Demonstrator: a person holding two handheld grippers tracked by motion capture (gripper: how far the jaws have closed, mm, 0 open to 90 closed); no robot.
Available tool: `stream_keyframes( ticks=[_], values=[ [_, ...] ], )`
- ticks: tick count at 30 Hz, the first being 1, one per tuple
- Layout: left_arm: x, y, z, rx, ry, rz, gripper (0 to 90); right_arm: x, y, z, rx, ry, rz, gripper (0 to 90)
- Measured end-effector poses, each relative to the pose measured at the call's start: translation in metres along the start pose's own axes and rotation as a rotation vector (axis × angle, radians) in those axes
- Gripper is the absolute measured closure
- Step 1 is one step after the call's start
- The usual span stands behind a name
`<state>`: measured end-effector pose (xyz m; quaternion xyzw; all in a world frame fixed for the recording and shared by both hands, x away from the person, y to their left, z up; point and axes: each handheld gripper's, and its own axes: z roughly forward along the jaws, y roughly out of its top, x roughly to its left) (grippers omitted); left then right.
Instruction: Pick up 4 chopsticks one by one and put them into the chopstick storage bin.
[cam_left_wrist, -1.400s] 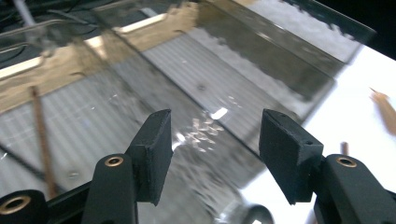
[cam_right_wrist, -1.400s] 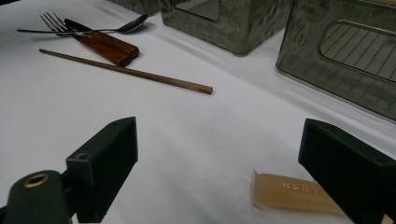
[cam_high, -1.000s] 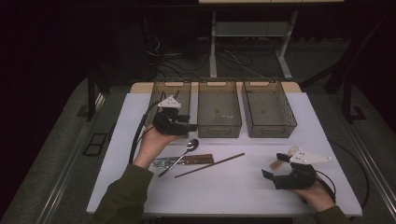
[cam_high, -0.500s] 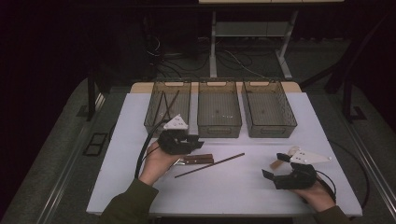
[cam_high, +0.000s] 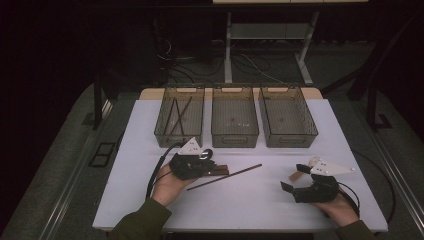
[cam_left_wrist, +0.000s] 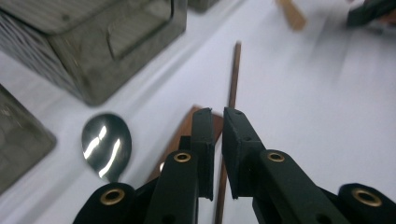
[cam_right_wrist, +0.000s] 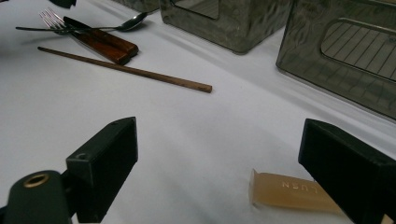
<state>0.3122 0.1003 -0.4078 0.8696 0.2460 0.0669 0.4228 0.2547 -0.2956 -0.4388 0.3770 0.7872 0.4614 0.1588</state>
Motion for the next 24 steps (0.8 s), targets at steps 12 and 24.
stream_keyframes(
  ticks=[12,24],
  values=[
    [-0.008,-0.01,0.023,0.058,-0.051,0.024,84.7,0.002,0.0,0.001,0.004,0.003,-0.006,11.1],
    [-0.008,-0.016,0.036,0.1,-0.043,0.044,82.4,0.001,0.0,0.002,0.007,0.003,-0.007,11.1]
  ],
)
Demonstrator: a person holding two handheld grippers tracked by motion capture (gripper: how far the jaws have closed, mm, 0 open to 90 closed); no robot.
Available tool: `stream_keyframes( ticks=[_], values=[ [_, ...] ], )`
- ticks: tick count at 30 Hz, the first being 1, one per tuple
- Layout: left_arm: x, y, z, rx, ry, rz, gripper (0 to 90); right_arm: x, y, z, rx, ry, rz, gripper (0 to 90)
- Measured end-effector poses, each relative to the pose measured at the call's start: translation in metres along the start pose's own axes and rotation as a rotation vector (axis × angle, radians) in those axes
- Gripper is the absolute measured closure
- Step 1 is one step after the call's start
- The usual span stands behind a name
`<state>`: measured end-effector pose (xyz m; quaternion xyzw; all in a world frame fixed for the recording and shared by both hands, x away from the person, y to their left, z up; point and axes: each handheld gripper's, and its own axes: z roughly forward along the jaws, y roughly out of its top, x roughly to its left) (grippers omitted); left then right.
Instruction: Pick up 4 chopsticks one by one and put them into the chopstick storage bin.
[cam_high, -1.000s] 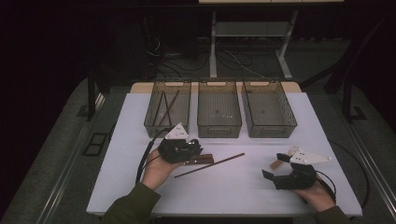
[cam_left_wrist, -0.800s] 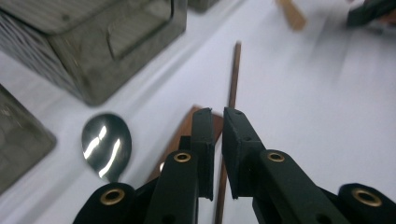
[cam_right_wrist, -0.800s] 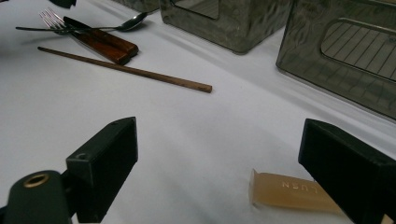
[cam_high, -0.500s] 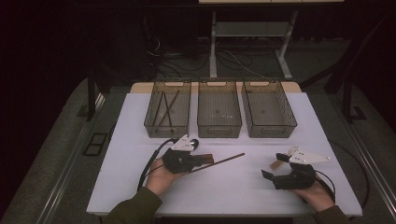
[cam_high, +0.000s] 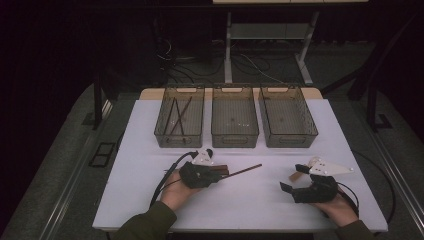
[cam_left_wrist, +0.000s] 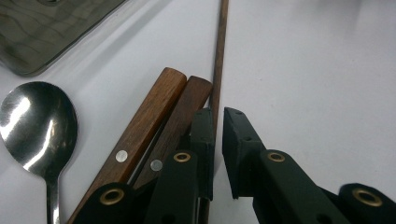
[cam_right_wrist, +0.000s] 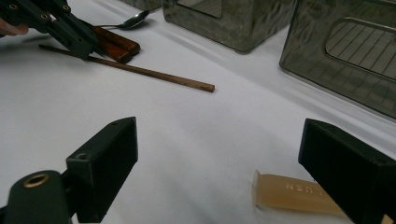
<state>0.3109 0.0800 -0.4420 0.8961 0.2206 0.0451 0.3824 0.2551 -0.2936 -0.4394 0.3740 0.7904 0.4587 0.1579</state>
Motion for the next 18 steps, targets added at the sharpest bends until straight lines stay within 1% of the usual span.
stream_keyframes(
  ticks=[4,6,9,10,14,18],
  values=[
    [0.001,-0.0007,0.0012,0.01,0.001,0.002,81.8,0.0002,0.0001,-0.0001,0.0,0.0,-0.001,11.1],
    [0.0009,-0.0013,0.0026,0.01,-0.003,-0.006,81.7,0.0002,0.0001,-0.0002,-0.001,0.001,-0.001,11.1],
    [0.0008,-0.0015,0.0041,0.023,-0.01,-0.005,81.7,0.0005,0.0003,-0.0003,-0.003,0.003,0.0,11.1],
    [0.0009,-0.0014,0.0044,0.027,-0.012,0.003,81.7,0.0006,0.0003,-0.0002,-0.002,0.003,-0.001,11.1],
    [0.0001,-0.0002,0.0062,0.012,-0.02,-0.006,81.3,0.0005,0.0003,-0.0002,-0.001,0.003,-0.001,11.1],
    [0.0014,0.0033,0.0093,0.0,-0.016,-0.015,80.1,0.0005,0.0003,0.0003,0.001,0.001,0.0,11.1]
  ],
)
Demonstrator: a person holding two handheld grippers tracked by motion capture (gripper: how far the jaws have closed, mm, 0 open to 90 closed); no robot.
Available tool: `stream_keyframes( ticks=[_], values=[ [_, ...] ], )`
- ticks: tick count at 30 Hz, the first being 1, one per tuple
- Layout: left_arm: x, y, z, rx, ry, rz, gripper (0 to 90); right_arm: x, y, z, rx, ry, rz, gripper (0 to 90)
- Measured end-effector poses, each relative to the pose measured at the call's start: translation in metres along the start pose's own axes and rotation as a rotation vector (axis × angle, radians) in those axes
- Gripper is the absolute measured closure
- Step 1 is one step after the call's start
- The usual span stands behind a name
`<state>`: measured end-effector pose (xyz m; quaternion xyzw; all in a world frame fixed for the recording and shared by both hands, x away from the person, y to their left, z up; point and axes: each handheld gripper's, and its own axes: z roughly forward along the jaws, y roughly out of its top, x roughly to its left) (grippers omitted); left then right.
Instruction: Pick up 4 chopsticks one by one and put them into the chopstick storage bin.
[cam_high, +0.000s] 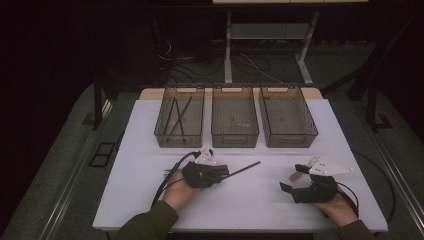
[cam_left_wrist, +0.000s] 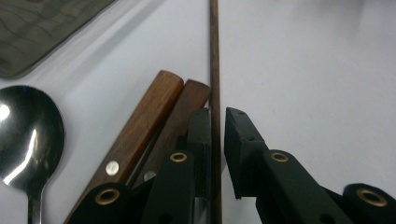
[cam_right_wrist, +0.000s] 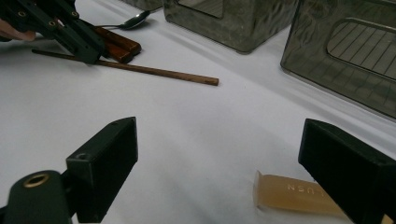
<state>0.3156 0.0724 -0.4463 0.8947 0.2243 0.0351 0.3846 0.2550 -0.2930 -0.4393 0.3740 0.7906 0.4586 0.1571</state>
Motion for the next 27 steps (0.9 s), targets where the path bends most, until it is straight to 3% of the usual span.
stream_keyframes(
  ticks=[7,12,27],
  values=[
    [-0.0033,0.0032,0.0081,0.009,-0.008,0.012,80.0,0.0004,0.0,0.0002,0.003,0.002,0.0,11.1],
    [-0.0025,0.0022,0.0083,0.006,-0.01,0.0,81.2,0.0004,0.0,0.0003,0.004,0.002,0.0,11.1],
    [-0.0025,0.0025,0.0081,0.006,-0.002,0.02,85.5,0.0008,0.0003,-0.0001,-0.001,0.003,0.002,11.1]
  ],
)
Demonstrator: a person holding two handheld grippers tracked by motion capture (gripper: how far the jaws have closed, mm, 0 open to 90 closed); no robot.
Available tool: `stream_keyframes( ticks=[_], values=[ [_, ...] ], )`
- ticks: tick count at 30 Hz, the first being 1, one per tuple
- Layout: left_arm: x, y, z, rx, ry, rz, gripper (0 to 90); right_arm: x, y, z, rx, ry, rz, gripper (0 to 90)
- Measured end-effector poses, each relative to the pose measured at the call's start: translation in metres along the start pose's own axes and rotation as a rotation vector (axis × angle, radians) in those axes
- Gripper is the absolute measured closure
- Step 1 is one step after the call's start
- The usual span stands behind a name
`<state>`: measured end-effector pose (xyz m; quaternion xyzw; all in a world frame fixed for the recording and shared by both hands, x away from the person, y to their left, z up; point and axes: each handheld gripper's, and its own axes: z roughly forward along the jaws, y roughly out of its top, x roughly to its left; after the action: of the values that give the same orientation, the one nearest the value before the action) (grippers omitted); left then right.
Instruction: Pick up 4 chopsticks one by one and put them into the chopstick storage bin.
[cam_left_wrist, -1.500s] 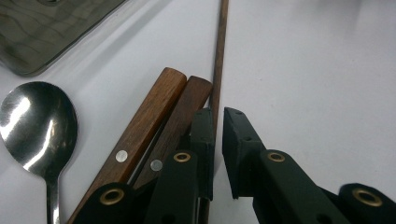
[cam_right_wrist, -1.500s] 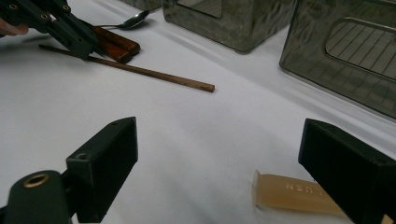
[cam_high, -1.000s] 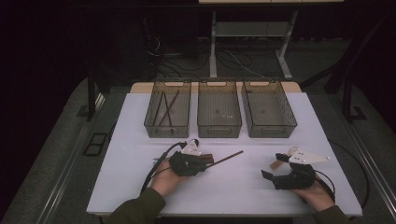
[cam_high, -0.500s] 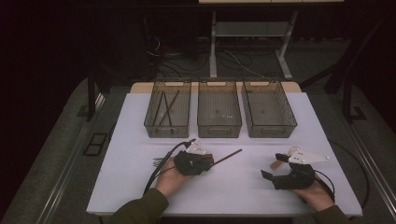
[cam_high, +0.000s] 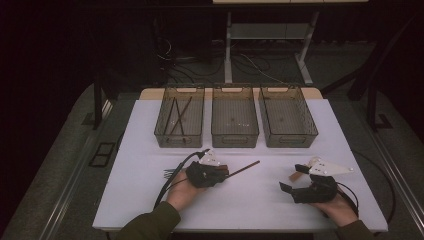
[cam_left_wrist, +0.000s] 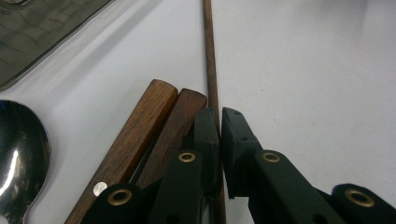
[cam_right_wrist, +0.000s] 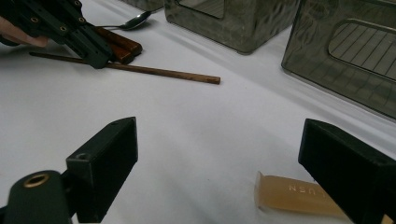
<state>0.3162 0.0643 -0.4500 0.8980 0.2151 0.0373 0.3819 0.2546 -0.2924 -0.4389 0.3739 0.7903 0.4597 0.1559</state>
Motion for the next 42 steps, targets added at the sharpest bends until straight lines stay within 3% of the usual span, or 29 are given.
stream_keyframes(
  ticks=[8,19,36,42],
  values=[
    [-0.001,0.001,-0.002,0.008,0.01,0.012,85.5,0.002,0.0,0.001,0.003,0.012,-0.008,11.1],
    [-0.002,0.003,-0.014,-0.039,-0.013,0.001,85.6,0.001,0.0,0.002,0.007,0.012,-0.01,11.1],
    [0.001,0.01,-0.039,-0.054,-0.04,-0.049,85.5,0.001,0.0,0.0,-0.001,0.009,-0.01,11.1],
    [0.006,0.014,-0.051,-0.072,-0.023,-0.075,85.5,0.001,0.001,0.001,0.003,0.013,-0.009,11.1]
  ],
)
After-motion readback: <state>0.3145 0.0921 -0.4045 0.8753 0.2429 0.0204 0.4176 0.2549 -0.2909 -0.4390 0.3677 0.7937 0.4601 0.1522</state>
